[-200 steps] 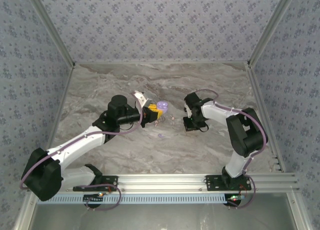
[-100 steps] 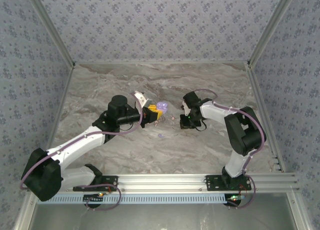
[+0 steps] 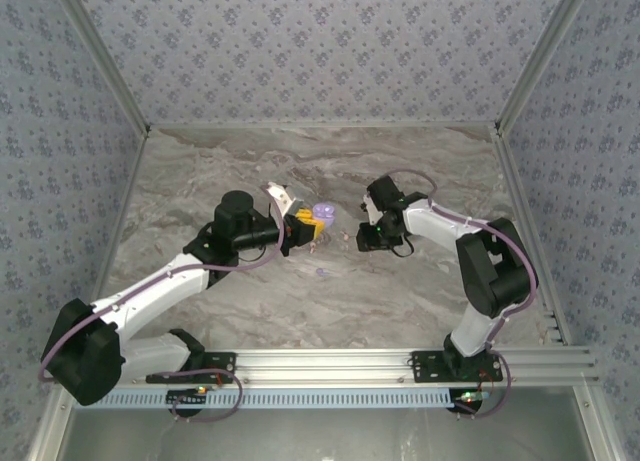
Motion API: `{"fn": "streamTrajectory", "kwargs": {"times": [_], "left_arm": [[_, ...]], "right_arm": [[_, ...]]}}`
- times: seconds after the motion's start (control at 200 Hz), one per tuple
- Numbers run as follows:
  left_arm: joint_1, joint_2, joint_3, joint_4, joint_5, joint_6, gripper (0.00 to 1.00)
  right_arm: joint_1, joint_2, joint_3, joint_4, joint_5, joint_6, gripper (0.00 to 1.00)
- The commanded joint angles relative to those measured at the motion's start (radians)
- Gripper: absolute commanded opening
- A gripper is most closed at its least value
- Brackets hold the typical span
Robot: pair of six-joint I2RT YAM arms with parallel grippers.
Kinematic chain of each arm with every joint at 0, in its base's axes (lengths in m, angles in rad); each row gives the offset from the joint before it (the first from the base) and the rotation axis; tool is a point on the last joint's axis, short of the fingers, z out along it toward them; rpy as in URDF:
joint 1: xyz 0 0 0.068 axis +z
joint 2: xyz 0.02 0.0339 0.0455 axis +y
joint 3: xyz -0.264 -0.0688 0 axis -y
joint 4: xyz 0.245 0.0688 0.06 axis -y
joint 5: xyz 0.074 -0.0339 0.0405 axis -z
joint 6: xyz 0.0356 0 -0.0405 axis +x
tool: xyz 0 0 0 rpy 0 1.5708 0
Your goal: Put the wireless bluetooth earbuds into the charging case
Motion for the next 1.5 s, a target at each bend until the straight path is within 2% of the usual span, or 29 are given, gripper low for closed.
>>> {"fn": "streamTrajectory", "kwargs": {"times": [0.0,0.465,0.695,0.845,1.494], "left_arm": [[-0.006,-0.017,0.0,-0.001,-0.005,0.015,0.11],[-0.006,-0.018,-0.004,0.0,-0.008,0.015,0.11],[-0.005,-0.018,-0.005,-0.002,-0.01,0.015,0.11],[-0.005,-0.02,-0.006,-0.001,-0.011,0.016,0.11],[-0.005,-0.023,-0.011,-0.001,-0.011,0.017,0.11]], "right_arm": [[0.003,0.003,0.022,-0.053,0.05,-0.03,0.32],[0.013,0.067,0.062,-0.083,0.046,-0.056,0.36],[0.034,0.11,0.109,-0.118,0.101,-0.049,0.37],[0.054,0.128,0.127,-0.157,0.186,-0.026,0.37],[0.089,0.184,0.209,-0.167,0.207,0.03,0.36]]}}
